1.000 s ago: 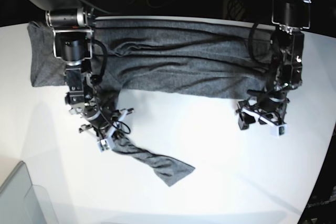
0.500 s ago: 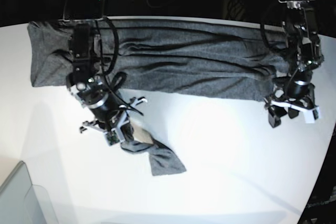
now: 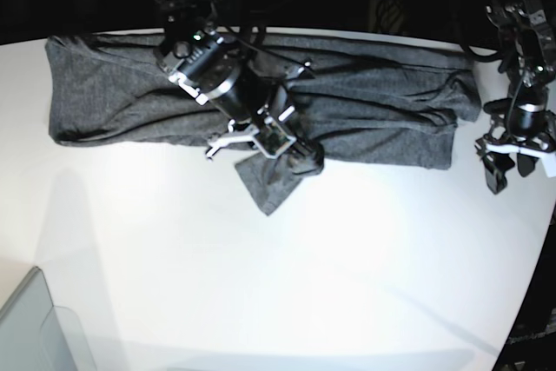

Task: Layout the t-shirt on the table in an organized manner, then fold the t-shirt properly
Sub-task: 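Lift the sleeve with the right gripper and lay it across the folded shirt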

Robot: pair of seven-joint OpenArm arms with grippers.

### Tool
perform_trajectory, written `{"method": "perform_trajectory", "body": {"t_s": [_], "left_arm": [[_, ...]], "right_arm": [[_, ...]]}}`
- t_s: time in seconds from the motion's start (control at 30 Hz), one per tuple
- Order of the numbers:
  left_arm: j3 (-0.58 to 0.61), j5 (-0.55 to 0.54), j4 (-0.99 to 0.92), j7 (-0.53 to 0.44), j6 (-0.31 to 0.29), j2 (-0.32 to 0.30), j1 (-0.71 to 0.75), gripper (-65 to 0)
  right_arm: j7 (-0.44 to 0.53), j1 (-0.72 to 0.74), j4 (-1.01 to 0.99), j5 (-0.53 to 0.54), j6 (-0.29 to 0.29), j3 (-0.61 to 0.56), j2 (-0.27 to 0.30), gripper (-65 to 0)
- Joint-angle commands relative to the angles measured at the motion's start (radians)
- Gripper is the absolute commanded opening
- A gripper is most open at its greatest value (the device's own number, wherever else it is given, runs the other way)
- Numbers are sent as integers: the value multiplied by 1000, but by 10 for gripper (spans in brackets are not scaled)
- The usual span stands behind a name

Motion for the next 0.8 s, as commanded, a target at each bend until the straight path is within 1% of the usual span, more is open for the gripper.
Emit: {"method": "perform_trajectory", "body": {"t_s": [0.0, 0.23, 0.33, 0.43, 0.5, 0.63, 0.7, 0.73, 0.77], "left_arm": [[-14, -7, 27, -28, -10, -14, -9, -238], [-21, -7, 33, -28, -10, -14, -9, -238], [-18, -7, 33, -28, -10, -14, -10, -238], [-18, -7, 33, -28, -10, -13, -10, -238], [-18, -7, 33, -28, -10, -13, -13, -238], [-15, -7, 33, -28, -10, -13, -15, -238], [14, -7, 33, -28, -10, -14, -16, -238], [29, -7, 33, -28, -10, -21, -16, -238], [46, -7, 33, -28, -10, -22, -16, -238]], "right_arm": [[36, -8, 35, 18, -3, -9, -6, -650], [38, -86, 43, 18, -3, -19, -6, -650], [32, -92, 32, 18, -3, -24, 16, -650], [32, -106, 22, 18, -3, -47, 25, -650], [32, -114, 22, 18, -3, -67, 45, -650], [30, -118, 17, 18, -3, -125, 66, -650], [30, -117, 2, 18, -3, -139, 77, -650], [30, -115, -5, 18, -3, -142, 79, -642], [28, -115, -15, 18, -3, -142, 79, -616]]}}
